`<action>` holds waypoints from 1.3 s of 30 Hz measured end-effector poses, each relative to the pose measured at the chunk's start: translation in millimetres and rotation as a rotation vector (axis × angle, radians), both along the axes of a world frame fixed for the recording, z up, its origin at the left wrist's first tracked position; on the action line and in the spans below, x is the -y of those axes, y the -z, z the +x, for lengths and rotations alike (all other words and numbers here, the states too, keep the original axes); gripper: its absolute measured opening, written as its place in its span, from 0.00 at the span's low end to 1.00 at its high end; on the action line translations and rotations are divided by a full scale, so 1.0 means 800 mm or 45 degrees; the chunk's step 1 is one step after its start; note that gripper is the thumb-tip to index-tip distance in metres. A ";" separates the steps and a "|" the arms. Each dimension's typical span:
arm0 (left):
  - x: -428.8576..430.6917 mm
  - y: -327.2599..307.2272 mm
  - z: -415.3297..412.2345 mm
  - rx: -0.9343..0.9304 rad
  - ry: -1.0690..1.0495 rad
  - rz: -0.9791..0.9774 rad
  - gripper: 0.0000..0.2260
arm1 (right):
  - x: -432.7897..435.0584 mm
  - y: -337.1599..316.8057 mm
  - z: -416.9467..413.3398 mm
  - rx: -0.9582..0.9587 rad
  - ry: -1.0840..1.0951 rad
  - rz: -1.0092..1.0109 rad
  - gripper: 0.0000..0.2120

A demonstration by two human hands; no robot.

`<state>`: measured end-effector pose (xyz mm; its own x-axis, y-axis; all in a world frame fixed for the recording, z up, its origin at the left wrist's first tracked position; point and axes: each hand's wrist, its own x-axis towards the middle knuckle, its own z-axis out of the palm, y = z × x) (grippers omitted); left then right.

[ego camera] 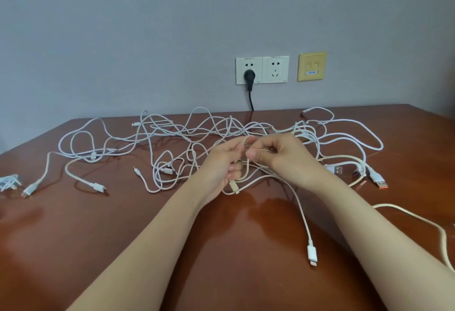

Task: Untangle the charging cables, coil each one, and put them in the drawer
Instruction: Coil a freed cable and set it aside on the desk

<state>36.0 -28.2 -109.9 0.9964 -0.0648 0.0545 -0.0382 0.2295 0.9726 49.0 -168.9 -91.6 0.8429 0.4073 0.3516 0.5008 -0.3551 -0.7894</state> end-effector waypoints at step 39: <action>0.024 0.002 0.001 0.213 -0.088 0.286 0.20 | -0.006 0.009 0.003 0.209 0.356 -0.093 0.09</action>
